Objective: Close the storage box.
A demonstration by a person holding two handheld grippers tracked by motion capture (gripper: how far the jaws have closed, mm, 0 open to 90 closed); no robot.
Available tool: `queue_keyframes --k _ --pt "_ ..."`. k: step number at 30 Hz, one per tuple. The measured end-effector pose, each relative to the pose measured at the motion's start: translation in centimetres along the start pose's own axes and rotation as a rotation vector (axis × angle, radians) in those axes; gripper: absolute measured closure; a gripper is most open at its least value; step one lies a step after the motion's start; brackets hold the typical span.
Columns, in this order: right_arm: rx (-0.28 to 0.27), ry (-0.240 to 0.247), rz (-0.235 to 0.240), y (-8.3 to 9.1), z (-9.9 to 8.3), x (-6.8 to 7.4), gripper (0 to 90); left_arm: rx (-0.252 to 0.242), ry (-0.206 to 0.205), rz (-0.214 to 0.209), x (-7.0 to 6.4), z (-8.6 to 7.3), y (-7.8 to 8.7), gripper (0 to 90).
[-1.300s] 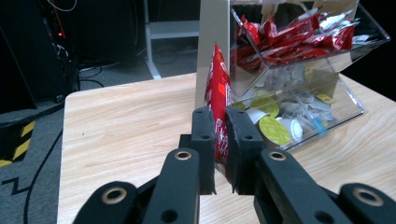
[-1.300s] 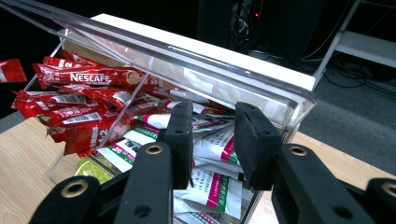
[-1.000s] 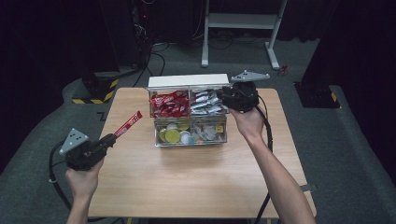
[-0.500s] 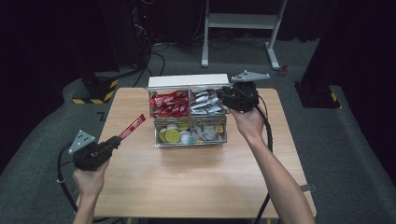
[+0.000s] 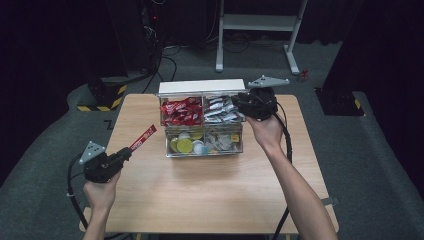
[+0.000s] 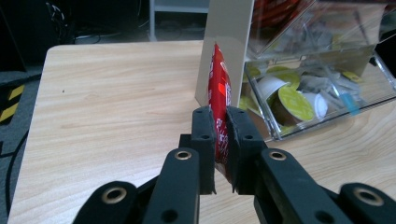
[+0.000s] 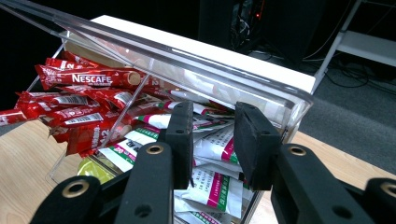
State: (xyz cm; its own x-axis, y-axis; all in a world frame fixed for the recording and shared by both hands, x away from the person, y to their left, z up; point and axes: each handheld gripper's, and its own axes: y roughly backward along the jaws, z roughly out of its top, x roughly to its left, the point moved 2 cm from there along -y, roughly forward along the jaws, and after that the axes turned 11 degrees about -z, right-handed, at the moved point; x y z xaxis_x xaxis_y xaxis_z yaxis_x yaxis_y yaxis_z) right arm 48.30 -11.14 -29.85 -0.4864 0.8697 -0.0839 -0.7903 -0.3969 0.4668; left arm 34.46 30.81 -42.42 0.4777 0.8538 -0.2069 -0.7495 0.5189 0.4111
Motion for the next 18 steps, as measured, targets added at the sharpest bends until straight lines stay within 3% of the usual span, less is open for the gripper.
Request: queue_keyframes --k 18 --pt "0.001 0.003 0.002 0.1 0.1 0.0 68.3 0.050 0.016 0.043 0.5 -1.6 -2.7 82.3"
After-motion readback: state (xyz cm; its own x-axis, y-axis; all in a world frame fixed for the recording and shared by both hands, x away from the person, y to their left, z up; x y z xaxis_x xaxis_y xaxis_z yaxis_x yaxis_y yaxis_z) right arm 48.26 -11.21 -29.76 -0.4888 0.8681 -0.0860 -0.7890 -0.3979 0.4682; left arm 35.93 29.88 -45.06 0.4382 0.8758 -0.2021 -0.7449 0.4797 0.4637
